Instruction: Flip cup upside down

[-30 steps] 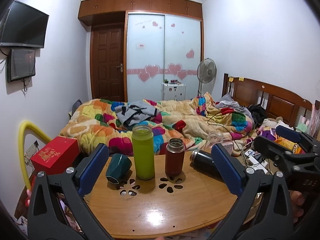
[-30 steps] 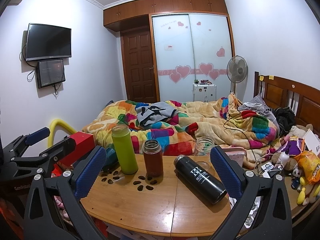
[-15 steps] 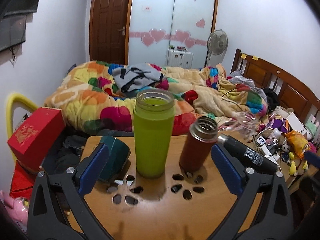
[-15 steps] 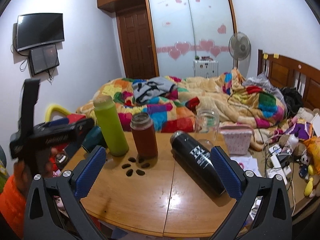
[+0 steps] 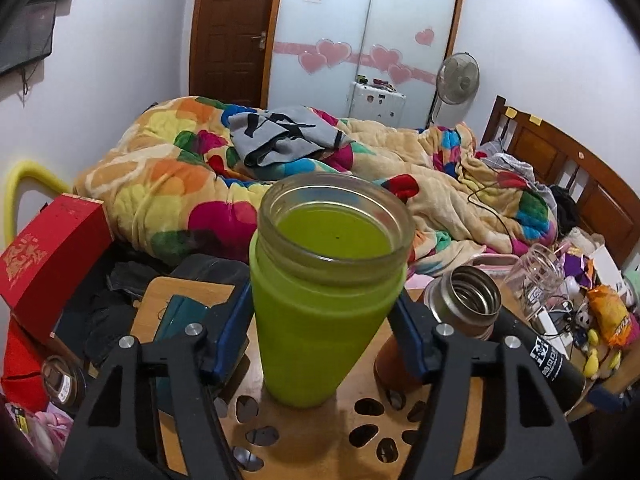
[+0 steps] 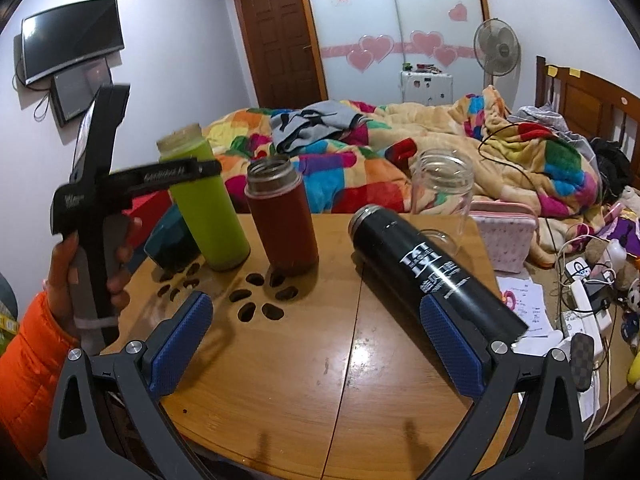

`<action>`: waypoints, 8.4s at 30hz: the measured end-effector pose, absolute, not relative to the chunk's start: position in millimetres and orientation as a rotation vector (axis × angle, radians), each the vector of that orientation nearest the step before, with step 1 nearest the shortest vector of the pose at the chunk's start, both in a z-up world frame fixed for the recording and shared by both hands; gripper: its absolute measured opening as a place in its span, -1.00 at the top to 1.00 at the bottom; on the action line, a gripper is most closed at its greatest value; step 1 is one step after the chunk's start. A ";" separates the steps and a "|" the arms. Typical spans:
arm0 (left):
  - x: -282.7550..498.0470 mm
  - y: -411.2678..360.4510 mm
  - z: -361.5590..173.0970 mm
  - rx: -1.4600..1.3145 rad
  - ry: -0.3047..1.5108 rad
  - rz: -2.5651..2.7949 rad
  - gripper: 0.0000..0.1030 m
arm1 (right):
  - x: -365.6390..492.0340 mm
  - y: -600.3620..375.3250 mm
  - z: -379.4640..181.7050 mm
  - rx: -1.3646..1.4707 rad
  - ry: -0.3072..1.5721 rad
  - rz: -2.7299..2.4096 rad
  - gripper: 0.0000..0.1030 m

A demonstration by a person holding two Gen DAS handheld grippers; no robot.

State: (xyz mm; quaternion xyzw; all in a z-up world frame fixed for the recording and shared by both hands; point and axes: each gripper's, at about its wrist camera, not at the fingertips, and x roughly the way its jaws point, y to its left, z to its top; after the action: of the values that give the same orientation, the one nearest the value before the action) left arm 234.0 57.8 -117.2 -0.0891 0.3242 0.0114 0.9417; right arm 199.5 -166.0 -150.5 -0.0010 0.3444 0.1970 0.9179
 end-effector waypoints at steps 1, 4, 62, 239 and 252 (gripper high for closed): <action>231.5 58.2 -116.8 -0.186 0.658 0.036 -0.25 | 199.5 -164.0 -152.1 -0.005 0.712 0.413 -1.00; 220.6 56.8 -113.4 -0.177 0.665 0.039 -0.24 | 200.4 -159.7 -156.0 0.003 0.725 0.446 -1.00; 180.6 64.5 -185.8 -0.669 1.030 -0.264 -0.40 | 176.5 -109.3 -206.5 -0.178 0.732 0.753 -0.22; -73.1 11.0 9.9 -0.089 0.398 -0.030 -1.00 | 33.0 -172.9 -8.3 -0.004 0.469 0.387 -1.00; -71.4 5.0 13.0 -0.092 0.379 -0.058 -1.00 | 33.0 -170.5 -11.9 -0.005 0.468 0.392 -1.00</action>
State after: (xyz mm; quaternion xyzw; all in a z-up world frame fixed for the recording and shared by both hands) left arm -71.4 5.0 13.0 -0.0457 0.1884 -0.0288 0.9806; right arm 33.0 -170.5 -11.9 -0.0023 0.2303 0.1928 0.9538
